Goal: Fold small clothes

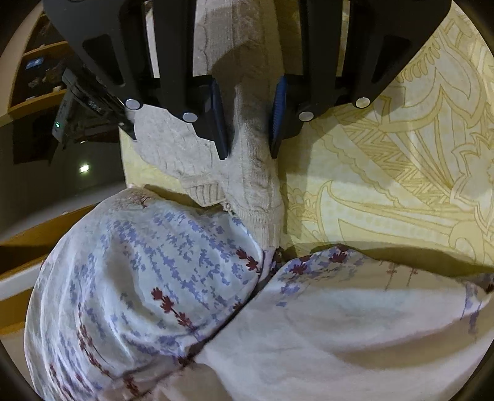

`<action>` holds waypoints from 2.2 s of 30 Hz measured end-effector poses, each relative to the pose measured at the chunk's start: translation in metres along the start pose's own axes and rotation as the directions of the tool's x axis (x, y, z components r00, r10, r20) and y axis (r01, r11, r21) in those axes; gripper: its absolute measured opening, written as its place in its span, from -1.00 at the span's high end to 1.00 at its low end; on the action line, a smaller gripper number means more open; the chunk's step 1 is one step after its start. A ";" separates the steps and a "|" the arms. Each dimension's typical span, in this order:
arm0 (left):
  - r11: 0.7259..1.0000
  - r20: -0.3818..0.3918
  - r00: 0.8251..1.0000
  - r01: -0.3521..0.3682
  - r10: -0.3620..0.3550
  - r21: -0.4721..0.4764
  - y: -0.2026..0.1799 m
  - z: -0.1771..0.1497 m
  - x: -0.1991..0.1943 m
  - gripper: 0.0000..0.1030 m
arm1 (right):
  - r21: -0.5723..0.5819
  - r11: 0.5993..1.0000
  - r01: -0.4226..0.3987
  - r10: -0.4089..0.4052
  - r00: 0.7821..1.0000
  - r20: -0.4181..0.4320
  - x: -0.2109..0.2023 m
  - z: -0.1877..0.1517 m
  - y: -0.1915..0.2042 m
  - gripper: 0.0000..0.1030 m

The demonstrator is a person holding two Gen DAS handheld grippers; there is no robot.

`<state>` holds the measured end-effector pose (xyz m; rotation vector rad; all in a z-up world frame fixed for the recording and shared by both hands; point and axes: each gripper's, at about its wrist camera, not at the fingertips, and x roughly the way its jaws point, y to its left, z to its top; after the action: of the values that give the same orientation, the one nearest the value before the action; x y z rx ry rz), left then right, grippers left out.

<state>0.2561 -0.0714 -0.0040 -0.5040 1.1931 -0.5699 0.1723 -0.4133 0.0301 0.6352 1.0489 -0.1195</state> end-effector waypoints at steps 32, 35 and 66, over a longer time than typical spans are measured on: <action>0.891 0.032 0.953 -0.294 0.302 0.346 -0.069 -0.091 -0.015 -0.66 | -0.001 0.995 -0.104 0.104 0.994 -0.024 -0.062 -0.094 -0.007 0.61; 0.899 0.015 0.955 -0.284 0.296 0.333 -0.066 -0.089 -0.011 -0.70 | 0.003 0.998 -0.059 0.059 0.998 -0.016 -0.059 -0.095 -0.011 0.71; 0.995 -0.124 0.988 0.079 -0.086 -0.061 -0.009 -0.036 0.004 -0.60 | 0.173 0.930 -0.323 0.354 0.915 -0.194 -0.008 -0.022 -0.025 -0.48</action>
<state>0.2219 -0.0829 -0.0118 -0.5734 1.3163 -0.6489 0.1416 -0.4233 0.0179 0.9650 1.1351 0.1896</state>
